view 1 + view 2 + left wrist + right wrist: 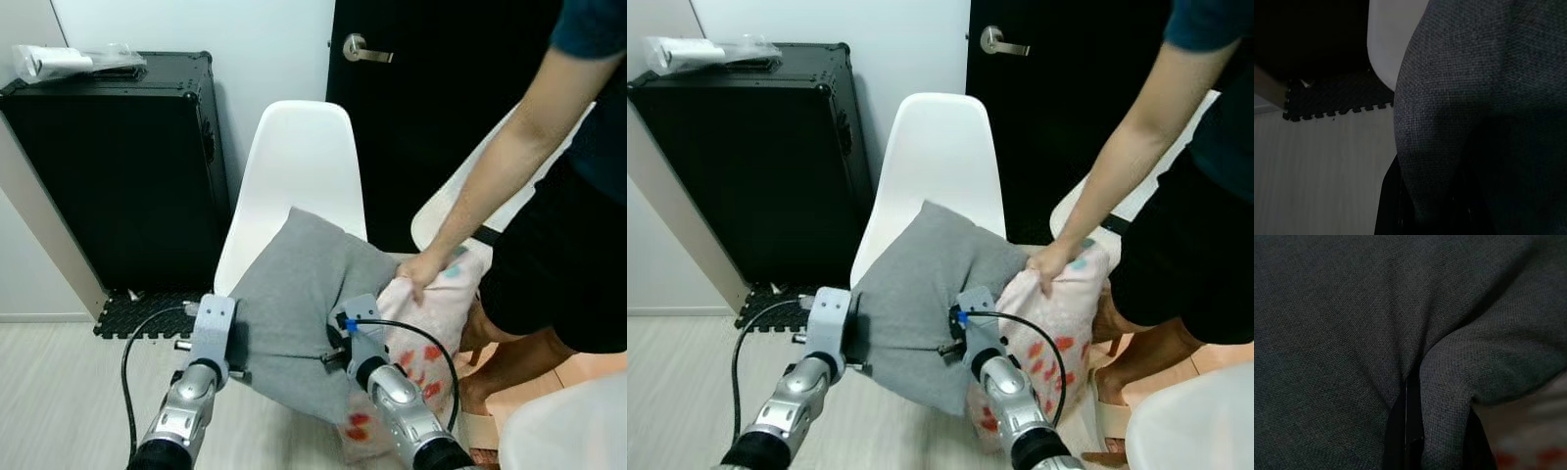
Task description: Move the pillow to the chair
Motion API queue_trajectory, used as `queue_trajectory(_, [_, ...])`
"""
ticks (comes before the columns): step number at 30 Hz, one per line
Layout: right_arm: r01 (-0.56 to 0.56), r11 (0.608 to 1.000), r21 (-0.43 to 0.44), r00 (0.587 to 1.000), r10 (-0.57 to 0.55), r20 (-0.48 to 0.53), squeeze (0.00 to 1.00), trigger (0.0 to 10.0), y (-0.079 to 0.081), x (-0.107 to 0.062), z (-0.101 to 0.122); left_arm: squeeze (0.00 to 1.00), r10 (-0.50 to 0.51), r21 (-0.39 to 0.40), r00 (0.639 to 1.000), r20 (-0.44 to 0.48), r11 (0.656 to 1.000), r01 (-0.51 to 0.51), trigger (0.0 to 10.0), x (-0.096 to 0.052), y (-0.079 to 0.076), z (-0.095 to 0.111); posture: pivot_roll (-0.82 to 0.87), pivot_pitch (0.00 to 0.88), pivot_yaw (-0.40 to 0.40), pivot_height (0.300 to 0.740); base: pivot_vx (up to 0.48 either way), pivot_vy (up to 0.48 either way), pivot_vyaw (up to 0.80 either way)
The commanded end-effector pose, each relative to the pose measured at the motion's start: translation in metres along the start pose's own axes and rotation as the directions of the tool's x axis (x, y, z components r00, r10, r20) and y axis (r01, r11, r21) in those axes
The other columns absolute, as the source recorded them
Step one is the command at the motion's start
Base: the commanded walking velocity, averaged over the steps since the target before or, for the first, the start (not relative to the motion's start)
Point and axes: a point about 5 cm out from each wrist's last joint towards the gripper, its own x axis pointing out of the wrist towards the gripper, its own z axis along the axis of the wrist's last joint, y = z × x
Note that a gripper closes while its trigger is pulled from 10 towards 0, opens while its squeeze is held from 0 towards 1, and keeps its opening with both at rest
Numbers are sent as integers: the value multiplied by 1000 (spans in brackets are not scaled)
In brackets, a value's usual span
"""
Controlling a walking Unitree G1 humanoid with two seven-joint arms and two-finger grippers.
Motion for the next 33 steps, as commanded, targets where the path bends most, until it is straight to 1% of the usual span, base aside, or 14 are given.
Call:
queue_trajectory(1, [43, 999, -17, 997, -44, -60, 0, 10000, -14, -11, -16, 0, 116, -22, 992, 57, 993, -115, 10000, 4, 25, 13, -84, 67, -40, 740, 0, 0, 0])
queue_trajectory(2, [50, 999, -9, 997, -50, -59, 0, 10000, -15, -10, -15, 0, 122, -22, 991, 52, 992, -121, 10000, 4, 26, 11, -82, 67, -41, 740, 0, 0, 0])
queue_trajectory(5, [43, 999, -18, 997, -44, -67, 0, 10000, -15, -7, -13, 0, 139, -19, 990, 40, 990, -138, 10000, 2, 29, 6, -64, 62, -44, 740, 0, 0, 0])
queue_trajectory(16, [37, 999, -15, 998, -37, -51, 0, 10000, -10, 0, -4, 0, 156, -7, 987, 46, 988, -156, 10000, 2, 39, 8, -43, 58, -36, 740, 0, 0, 0])
queue_trajectory(22, [45, 999, -8, 997, -46, -58, 0, 10000, -9, -2, -10, 0, 148, -1, 988, 51, 989, -148, 10000, 3, 37, 9, -54, 51, -21, 740, 0, 0, 0])
queue_trajectory(26, [57, 998, 5, 996, -57, -68, 0, 10000, -12, -7, -16, 0, 117, 12, 992, 45, 993, -118, 10000, 4, 30, 8, -59, 66, -21, 740, 0, 0, 0])
queue_trajectory(30, [53, 999, -2, 995, -53, -82, 0, 10000, -13, -9, -20, 0, 126, 13, 991, 43, 992, -126, 10000, 2, 32, 5, -54, 66, -24, 740, 0, 0, 0])
queue_trajectory(33, [55, 998, 6, 996, -55, -69, 0, 10000, -13, -8, -17, 0, 140, 7, 989, 35, 990, -141, 10000, 0, 38, 2, -53, 64, -21, 740, 0, 0, 0])
